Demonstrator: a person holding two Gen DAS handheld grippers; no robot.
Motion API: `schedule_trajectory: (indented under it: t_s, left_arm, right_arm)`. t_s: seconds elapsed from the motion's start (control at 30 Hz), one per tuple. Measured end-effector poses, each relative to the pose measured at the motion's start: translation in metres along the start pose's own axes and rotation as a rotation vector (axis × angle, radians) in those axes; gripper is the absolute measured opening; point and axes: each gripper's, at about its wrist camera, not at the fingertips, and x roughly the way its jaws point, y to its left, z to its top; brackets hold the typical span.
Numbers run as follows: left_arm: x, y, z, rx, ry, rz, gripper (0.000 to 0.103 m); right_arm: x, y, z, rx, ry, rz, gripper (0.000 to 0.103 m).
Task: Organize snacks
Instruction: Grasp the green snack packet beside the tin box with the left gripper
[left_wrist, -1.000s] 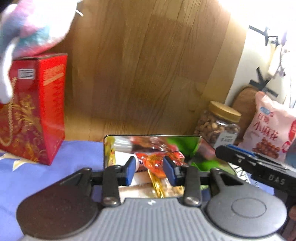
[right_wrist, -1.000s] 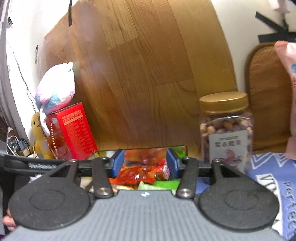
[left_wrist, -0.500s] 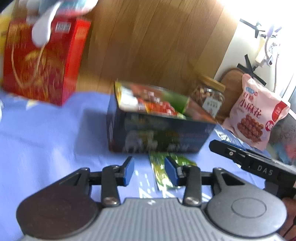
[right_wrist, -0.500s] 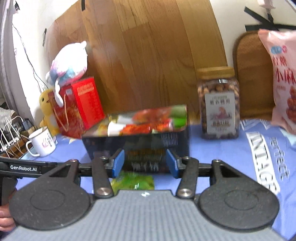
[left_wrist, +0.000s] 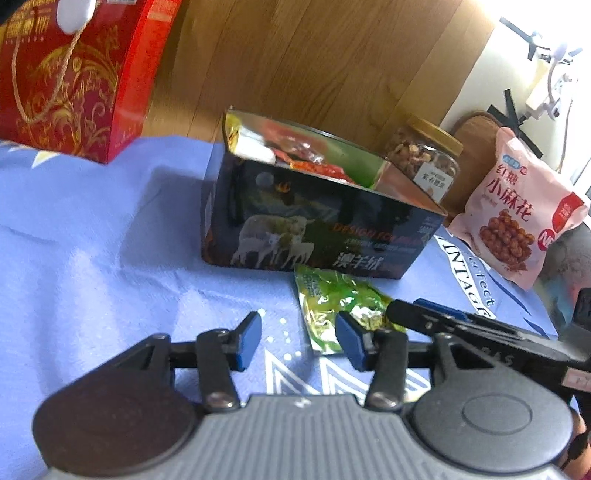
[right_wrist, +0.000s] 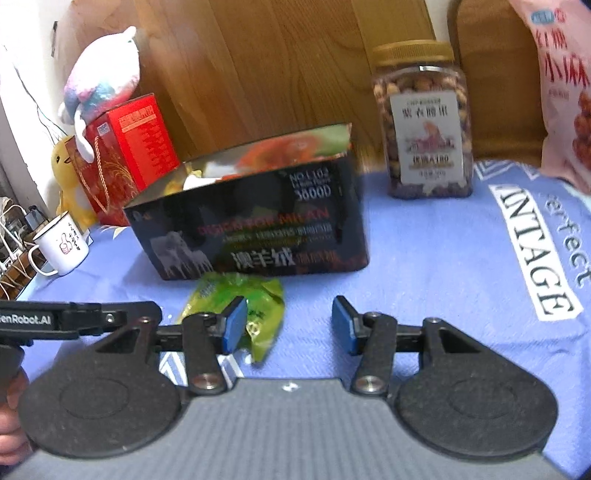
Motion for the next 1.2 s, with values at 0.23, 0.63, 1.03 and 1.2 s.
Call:
schedule_trajectory:
  t_s: [0.23,0.63,1.03,1.2]
  left_arm:
    - [0.007,0.001,0.001,-0.026,-0.002,-0.046,0.050]
    - [0.016,-0.006,0.003,-0.053,0.024,-0.088,0.036]
    - [-0.005,-0.027,-0.037,-0.024,0.101,-0.189,0.002]
    - [-0.039,-0.008,-0.043,-0.054,0.048,-0.166,0.004]
  right_arm:
    - [0.002,-0.002,0.003,0.008,0.026,0.058,0.056]
    - [0.002,0.018,-0.003,-0.084,0.052,0.111,0.043]
    - [-0.022,0.034,-0.024,-0.083,0.052,0.100,0.017]
    - [-0.042,0.035,-0.034,-0.082,0.051,0.109,0.017]
